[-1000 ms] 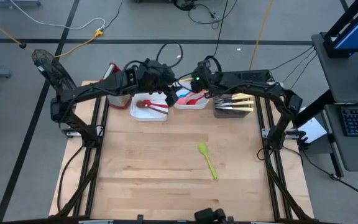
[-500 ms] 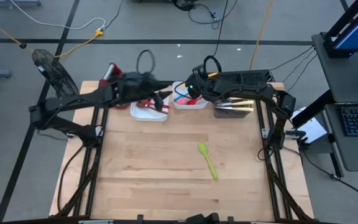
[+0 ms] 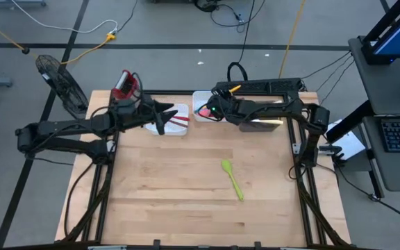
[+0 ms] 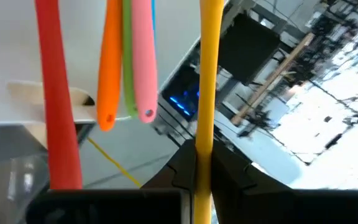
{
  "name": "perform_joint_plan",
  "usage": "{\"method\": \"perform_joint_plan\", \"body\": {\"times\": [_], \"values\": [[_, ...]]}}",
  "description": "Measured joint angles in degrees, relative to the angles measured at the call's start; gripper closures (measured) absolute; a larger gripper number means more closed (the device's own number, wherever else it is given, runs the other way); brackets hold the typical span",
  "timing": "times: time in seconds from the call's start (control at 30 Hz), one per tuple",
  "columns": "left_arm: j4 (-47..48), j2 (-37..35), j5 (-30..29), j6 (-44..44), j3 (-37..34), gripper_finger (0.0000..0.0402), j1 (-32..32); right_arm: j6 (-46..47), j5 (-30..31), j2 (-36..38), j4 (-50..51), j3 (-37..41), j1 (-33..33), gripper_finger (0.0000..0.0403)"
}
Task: Pick & Place Kitchen Items
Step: Put the yellow spatula into the right white bin
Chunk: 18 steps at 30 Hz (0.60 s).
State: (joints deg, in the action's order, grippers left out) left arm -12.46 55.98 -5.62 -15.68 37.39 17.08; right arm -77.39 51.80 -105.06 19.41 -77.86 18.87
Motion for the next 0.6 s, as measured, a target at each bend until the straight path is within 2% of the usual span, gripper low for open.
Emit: {"method": "perform_joint_plan", "body": {"times": [0.27, 0.47, 0.6], "values": [[-1.3, -4.0, -1.9, -3.9, -6.1, 0.0215, -0.4, -4.8, 2.2, 0.0, -1.9, 2.0, -1.1, 0.0386], [-1.2, -3.9, -1.9, -5.3, -6.8, 0.0215, -1.3, -12.0, 1.0, 0.0, -8.0, 2.0, -1.9, 0.0375], [-1.3, -3.9, -1.9, -5.2, -6.8, 0.0215, -2.3, -13.4, -0.3, -0.7, -8.4, 2.0, -1.7, 0.0374]]}}
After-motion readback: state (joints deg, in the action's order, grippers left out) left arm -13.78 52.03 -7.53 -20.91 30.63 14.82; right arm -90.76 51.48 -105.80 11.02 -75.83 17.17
